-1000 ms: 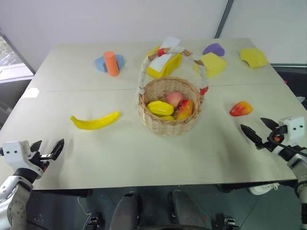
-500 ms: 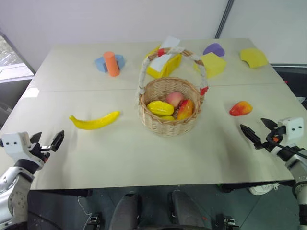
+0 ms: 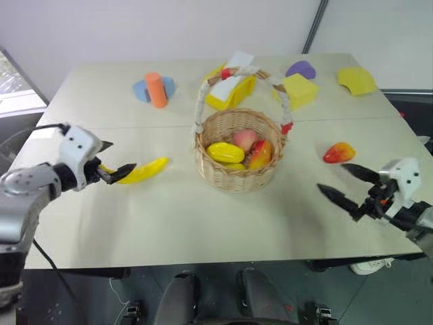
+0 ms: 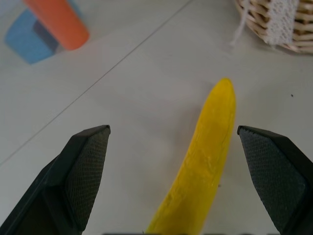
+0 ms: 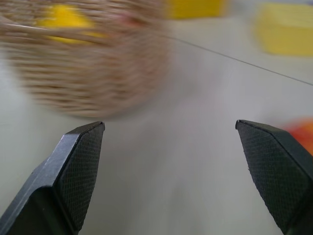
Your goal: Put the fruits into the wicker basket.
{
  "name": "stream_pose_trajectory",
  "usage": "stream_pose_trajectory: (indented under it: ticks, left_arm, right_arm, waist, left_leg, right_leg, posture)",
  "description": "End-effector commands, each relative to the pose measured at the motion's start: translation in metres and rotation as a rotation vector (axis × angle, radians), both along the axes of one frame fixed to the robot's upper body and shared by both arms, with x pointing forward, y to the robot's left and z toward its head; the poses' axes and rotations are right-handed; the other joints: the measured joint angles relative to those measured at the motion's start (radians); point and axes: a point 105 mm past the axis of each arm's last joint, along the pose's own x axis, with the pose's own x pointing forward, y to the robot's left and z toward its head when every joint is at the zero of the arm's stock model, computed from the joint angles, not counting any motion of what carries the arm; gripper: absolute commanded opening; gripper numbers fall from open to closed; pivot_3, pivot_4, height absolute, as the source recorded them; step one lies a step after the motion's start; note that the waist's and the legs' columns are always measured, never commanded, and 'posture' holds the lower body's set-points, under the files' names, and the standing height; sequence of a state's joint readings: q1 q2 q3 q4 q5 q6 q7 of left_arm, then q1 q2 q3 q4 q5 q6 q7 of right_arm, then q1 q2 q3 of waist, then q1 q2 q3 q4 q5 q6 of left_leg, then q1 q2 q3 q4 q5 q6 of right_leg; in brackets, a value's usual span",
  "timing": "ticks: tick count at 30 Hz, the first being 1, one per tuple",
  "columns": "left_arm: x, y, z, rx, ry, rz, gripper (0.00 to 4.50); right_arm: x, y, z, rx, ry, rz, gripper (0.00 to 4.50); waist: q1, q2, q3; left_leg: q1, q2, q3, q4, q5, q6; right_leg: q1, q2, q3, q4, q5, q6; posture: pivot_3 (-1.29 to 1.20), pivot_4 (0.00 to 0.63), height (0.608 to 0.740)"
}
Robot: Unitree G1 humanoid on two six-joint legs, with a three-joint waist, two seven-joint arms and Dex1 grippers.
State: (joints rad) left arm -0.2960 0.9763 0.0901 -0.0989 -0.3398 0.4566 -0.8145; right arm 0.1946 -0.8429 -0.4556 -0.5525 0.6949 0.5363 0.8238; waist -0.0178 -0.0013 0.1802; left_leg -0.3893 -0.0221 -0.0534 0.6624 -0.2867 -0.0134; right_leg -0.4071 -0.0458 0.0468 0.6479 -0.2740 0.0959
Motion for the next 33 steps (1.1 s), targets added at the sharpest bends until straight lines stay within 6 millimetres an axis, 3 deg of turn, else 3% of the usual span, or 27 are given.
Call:
stream_pose_trajectory:
  ticks: [1, 6, 11, 16, 19, 24, 25, 28, 33]
  left_arm:
    - [0.004, -0.006, -0.007, 0.138, 0.029, -0.094, 4.50]
    - [0.007, -0.011, -0.029, 0.288, 0.106, -0.194, 4.50]
    - [0.013, -0.008, -0.041, 0.342, 0.141, -0.202, 4.50]
    - [0.017, -0.011, -0.045, 0.317, 0.132, -0.201, 4.50]
    - [0.017, -0.011, -0.049, 0.302, 0.127, -0.199, 3.65]
    - [0.021, -0.001, -0.049, 0.309, 0.081, -0.142, 1.17]
    - [0.022, 0.001, -0.047, 0.317, 0.068, -0.134, 0.97]
    - [0.024, 0.004, -0.034, 0.290, 0.008, -0.108, 0.92]
    - [0.011, -0.010, 0.026, -0.021, -0.143, -0.123, 0.92]
  right_arm:
    - [-0.015, 0.044, 0.013, 0.032, -0.007, 0.186, 4.48]
    - [-0.018, 0.079, 0.018, 0.054, -0.033, 0.306, 4.48]
    - [-0.017, 0.090, 0.015, 0.076, -0.037, 0.339, 4.48]
    - [-0.016, 0.088, 0.009, 0.080, -0.036, 0.337, 4.48]
    - [-0.014, 0.085, 0.006, 0.082, -0.046, 0.337, 4.50]
    - [-0.012, 0.084, 0.002, 0.082, -0.062, 0.340, 4.50]
    - [-0.013, 0.084, 0.002, 0.082, -0.065, 0.342, 4.50]
    - [-0.013, 0.085, 0.003, 0.079, -0.077, 0.342, 4.50]
    - [-0.012, 0.083, 0.008, 0.066, -0.099, 0.331, 4.50]
  waist:
    - [-0.001, 0.000, 0.000]
    - [0.005, -0.002, 0.001]
    - [0.008, -0.004, 0.002]
    - [0.007, -0.004, 0.002]
    - [0.006, -0.004, 0.002]
    - [0.004, -0.004, 0.002]
    - [0.004, -0.004, 0.002]
    - [0.004, -0.004, 0.002]
    - [0.005, -0.005, 0.002]
  left_leg:
    - [0.000, 0.000, 0.000, 0.000, 0.000, 0.000]
    - [-0.001, 0.000, 0.000, 0.001, 0.000, 0.000]
    - [-0.002, -0.001, -0.001, 0.001, 0.000, 0.000]
    - [-0.002, -0.001, -0.001, 0.001, 0.000, 0.000]
    - [-0.002, -0.001, -0.001, 0.002, 0.000, 0.000]
    - [-0.002, -0.001, -0.001, 0.002, 0.000, 0.000]
    - [-0.001, -0.001, -0.001, 0.002, 0.000, 0.000]
    - [-0.001, -0.001, -0.001, 0.002, 0.000, 0.000]
    - [-0.002, 0.000, -0.001, 0.002, 0.000, 0.000]
  right_leg:
    - [0.000, 0.000, 0.000, 0.000, 0.000, 0.000]
    - [0.000, 0.000, 0.000, 0.000, 0.000, 0.000]
    - [-0.001, 0.000, -0.001, 0.000, 0.000, 0.000]
    - [-0.001, 0.000, -0.001, 0.000, 0.000, 0.000]
    - [-0.001, 0.000, -0.001, 0.001, 0.000, 0.000]
    - [-0.001, 0.000, -0.001, 0.001, 0.000, 0.000]
    - [-0.001, 0.000, -0.001, 0.001, 0.000, 0.000]
    - [-0.001, 0.000, -0.001, 0.002, 0.000, 0.000]
    - [-0.001, -0.001, -0.001, 0.001, 0.000, 0.000]
  posture:
    - [0.00, 0.150, 0.740]
    - [0.00, 0.150, 0.740]
    - [0.00, 0.150, 0.740]
    - [0.00, 0.150, 0.740]
    - [0.00, 0.150, 0.740]
    - [0.00, 0.150, 0.740]
    - [0.00, 0.150, 0.740]
    - [0.00, 0.150, 0.740]
    - [0.00, 0.150, 0.740]
